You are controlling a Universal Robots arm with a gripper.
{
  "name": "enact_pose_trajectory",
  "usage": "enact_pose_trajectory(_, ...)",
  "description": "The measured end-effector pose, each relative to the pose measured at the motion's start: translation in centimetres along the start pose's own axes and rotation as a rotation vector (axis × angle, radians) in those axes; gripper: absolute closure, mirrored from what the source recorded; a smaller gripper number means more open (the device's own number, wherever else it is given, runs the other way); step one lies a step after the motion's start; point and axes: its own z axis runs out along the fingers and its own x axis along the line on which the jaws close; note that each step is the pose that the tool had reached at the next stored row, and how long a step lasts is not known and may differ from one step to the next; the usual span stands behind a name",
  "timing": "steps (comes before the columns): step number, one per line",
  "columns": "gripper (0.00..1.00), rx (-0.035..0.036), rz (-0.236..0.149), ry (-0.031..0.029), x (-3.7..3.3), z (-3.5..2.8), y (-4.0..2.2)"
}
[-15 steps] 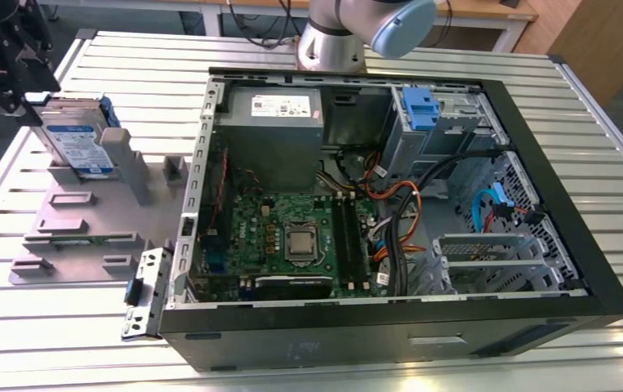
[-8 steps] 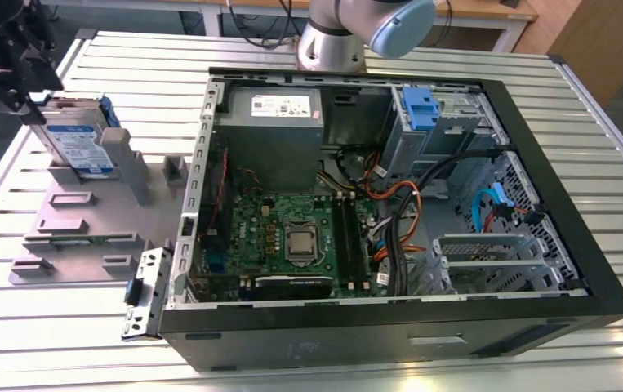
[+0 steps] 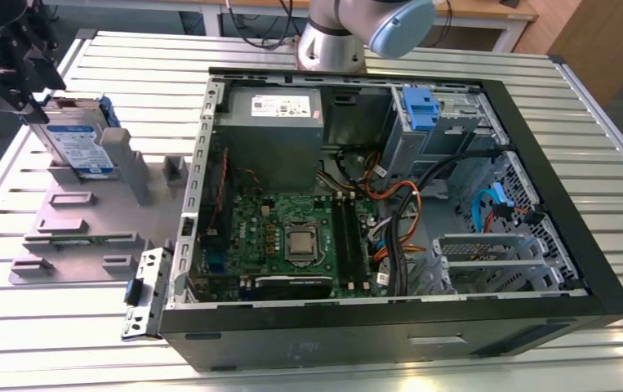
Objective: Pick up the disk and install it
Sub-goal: 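Pick up the disk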
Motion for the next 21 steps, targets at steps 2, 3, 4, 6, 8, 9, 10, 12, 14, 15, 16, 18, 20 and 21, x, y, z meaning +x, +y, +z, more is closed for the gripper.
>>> enact_pose_trajectory(2,0.35,0.0,0.0,-0.0018,-0.08,0.14,0.09)
enact_pose_trajectory(3,0.35,0.0,0.0,-0.0027,-0.12,0.21,0.13)
enact_pose_trajectory(4,0.35,-0.0001,0.0,-0.0036,-0.17,0.29,0.17)
enact_pose_trajectory(6,0.35,-0.0001,0.0,-0.0057,-0.22,0.44,0.25)
enact_pose_trajectory(8,0.35,-0.0002,0.0,-0.0068,-0.26,0.58,0.33)
enact_pose_trajectory(9,0.35,-0.0002,0.0,-0.0069,-0.31,0.63,0.36)
enact_pose_trajectory(10,0.35,-0.0003,0.0,-0.0068,-0.4,0.69,0.38)
enact_pose_trajectory(12,0.35,-0.0002,0.0,-0.007,-0.66,0.85,0.44)
enact_pose_trajectory(14,0.35,0.0001,0.0,-0.0072,-0.87,1.0,0.55)
enact_pose_trajectory(15,0.35,0.0001,0.0,-0.0071,-0.94,1.06,0.63)
enact_pose_trajectory(16,0.35,-0.0001,-0.001,-0.0069,-1.02,1.11,0.73)
enact_pose_trajectory(18,0.35,0.0001,-0.002,-0.0067,-1.16,1.23,0.95)
enact_pose_trajectory(20,0.35,0.0004,-0.004,-0.0067,-1.28,1.37,1.18)
enact_pose_trajectory(21,0.35,0.0003,-0.006,-0.0065,-1.32,1.43,1.28)
